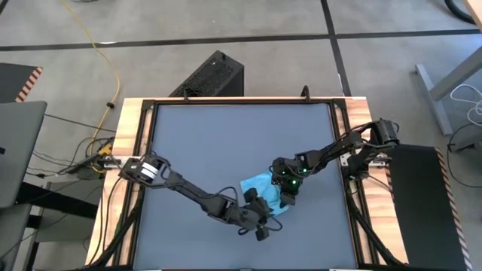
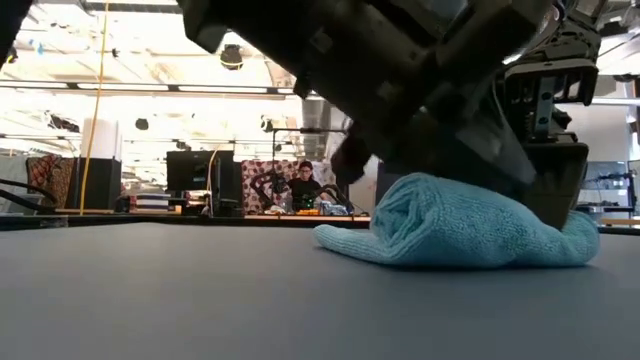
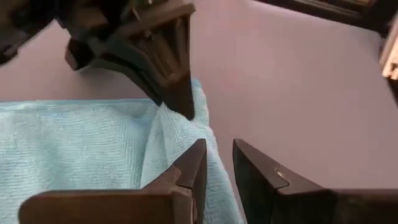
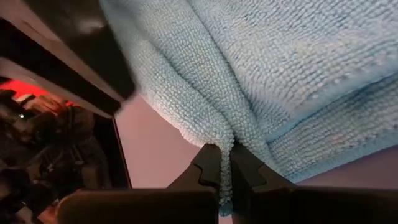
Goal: Roll towel into tight, uniform cylinder
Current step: Roll the blue microfiber cloth
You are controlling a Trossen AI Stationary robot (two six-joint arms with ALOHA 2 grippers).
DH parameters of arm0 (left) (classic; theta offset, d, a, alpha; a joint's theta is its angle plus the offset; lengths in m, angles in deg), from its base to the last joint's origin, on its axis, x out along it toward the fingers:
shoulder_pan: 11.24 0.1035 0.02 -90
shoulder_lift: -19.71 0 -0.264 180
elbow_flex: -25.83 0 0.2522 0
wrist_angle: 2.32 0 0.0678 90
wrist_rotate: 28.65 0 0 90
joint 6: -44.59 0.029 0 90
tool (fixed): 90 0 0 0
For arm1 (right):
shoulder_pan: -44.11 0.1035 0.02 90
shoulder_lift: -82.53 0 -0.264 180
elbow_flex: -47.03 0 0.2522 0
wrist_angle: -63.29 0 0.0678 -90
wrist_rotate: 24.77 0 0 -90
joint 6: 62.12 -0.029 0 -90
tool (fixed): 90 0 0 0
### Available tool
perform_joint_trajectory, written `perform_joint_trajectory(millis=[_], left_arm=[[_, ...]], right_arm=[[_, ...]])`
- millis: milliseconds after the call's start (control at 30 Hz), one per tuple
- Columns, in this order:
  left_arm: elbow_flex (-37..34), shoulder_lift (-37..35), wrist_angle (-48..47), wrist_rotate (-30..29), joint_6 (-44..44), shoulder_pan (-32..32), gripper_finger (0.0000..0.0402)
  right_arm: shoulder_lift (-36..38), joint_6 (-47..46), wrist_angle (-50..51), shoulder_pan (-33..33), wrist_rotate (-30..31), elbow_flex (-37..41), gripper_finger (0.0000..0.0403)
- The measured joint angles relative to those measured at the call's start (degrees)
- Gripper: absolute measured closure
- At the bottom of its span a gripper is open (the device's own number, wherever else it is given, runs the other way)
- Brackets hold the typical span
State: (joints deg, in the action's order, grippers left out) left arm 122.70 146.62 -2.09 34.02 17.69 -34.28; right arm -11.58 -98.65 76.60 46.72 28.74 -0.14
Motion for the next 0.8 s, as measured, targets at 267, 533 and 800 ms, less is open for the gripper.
perform_joint_trajectory(millis=[267, 533, 800], left_arm=[[1.1, -0.1, -9.2, 2.7, -4.4, 2.1, 0.0335], [1.1, -0.1, -12.0, 6.5, -4.9, 3.1, 0.0358], [1.2, -0.2, -14.8, 7.5, -5.8, 3.2, 0.0398]], right_arm=[[0.0, -0.8, -0.6, -0.1, 0.0, 0.0, 0.0376], [0.0, -4.4, -3.4, -0.6, 0.7, 0.0, 0.0337], [0.1, -4.4, -3.7, -2.7, -3.5, 0.0, 0.0284]])
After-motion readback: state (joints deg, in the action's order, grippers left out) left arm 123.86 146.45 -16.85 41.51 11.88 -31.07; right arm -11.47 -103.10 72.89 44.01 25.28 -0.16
